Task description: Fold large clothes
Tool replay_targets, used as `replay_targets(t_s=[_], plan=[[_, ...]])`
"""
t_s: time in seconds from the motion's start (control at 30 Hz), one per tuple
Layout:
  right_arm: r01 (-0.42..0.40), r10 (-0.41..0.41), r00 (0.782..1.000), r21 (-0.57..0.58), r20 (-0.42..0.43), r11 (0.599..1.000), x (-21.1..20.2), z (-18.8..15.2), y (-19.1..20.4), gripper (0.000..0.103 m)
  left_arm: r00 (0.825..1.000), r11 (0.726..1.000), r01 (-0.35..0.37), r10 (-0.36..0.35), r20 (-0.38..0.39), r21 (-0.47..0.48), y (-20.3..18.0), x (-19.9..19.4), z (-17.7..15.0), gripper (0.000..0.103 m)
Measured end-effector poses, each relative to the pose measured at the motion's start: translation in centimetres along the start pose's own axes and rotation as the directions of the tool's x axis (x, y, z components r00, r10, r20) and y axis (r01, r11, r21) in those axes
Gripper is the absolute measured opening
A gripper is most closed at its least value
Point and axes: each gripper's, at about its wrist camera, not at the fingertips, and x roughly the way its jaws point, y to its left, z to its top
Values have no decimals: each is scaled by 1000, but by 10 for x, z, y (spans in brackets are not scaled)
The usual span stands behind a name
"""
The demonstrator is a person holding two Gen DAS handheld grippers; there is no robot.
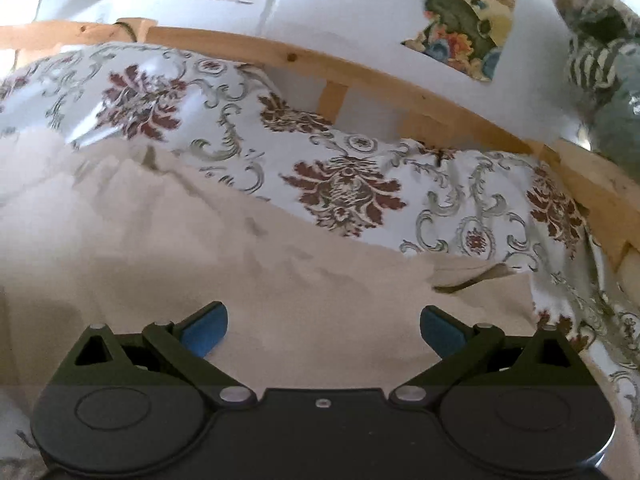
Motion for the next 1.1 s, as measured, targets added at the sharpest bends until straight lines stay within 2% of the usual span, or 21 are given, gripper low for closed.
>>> replay_targets(t_s=[0.13,0.23,0.3,0.37,0.43,0.47,0.5,0.57,0.6,0.63,0.7,0.73,0.8,0.83,0.87,0.9,0.93,1.0,1.03,1.1], plan=[[-10,10,1000,14,-9,1000,3,1,-1,102,994,988,99,-104,38,120,-20,-11,-6,4],[-39,41,998,41,-47,998,-2,17,-13,102,977,952,190,-207,49,240,-42,-23,-12,3],[-28,33,999,96,-42,995,-15,35,-30,101,967,920,228,-252,36,318,-59,-28,-18,3],[-75,83,996,183,-39,980,-32,55,-56,101,966,893,228,-259,27,388,-77,-30,-24,3],[-143,159,987,308,-27,940,-55,72,-88,98,971,869,207,-240,18,450,-93,-31,-31,3],[-190,207,978,376,-7,907,-66,75,-105,97,971,853,208,-241,8,479,-102,-31,-34,2],[-257,273,961,449,30,856,-79,73,-125,96,969,840,215,-246,-3,498,-110,-31,-38,2],[-335,357,932,544,69,770,-89,63,-153,87,966,811,229,-256,-25,538,-124,-31,-48,2],[-366,402,913,588,76,721,-88,56,-164,85,964,790,240,-264,-40,565,-134,-32,-54,2],[-402,457,885,641,89,653,-84,48,-174,81,960,767,252,-273,-56,591,-143,-33,-61,2],[-452,538,827,762,163,464,-71,26,-191,80,953,689,275,-286,-96,671,-165,-37,-82,2],[-463,570,793,823,217,329,-63,16,-200,80,951,653,282,-286,-115,703,-174,-39,-93,2],[-483,597,734,867,324,123,-51,3,-215,80,946,557,300,-279,-166,775,-196,-37,-121,2],[-500,600,704,865,380,39,-46,-1,-222,82,944,522,309,-272,-188,795,-205,-35,-134,2],[-516,602,680,856,419,-14,-44,-4,-226,87,940,483,324,-262,-219,814,-212,-32,-149,1],[-528,608,656,847,447,-52,-42,-5,-230,90,936,444,341,-248,-251,829,-219,-28,-165,1],[-536,612,643,841,460,-71,-41,-6,-234,94,931,410,355,-234,-279,840,-222,-24,-180,1],[-548,620,628,833,471,-78,-40,-8,-242,94,919,323,390,-195,-342,862,-223,-17,-212,1],[-547,621,635,835,460,-59,-41,-8,-246,93,913,283,404,-178,-367,870,-220,-15,-227,1],[-515,625,679,857,385,33,-37,-8,-252,92,907,244,420,-154,-392,874,-213,-11,-246,1]])
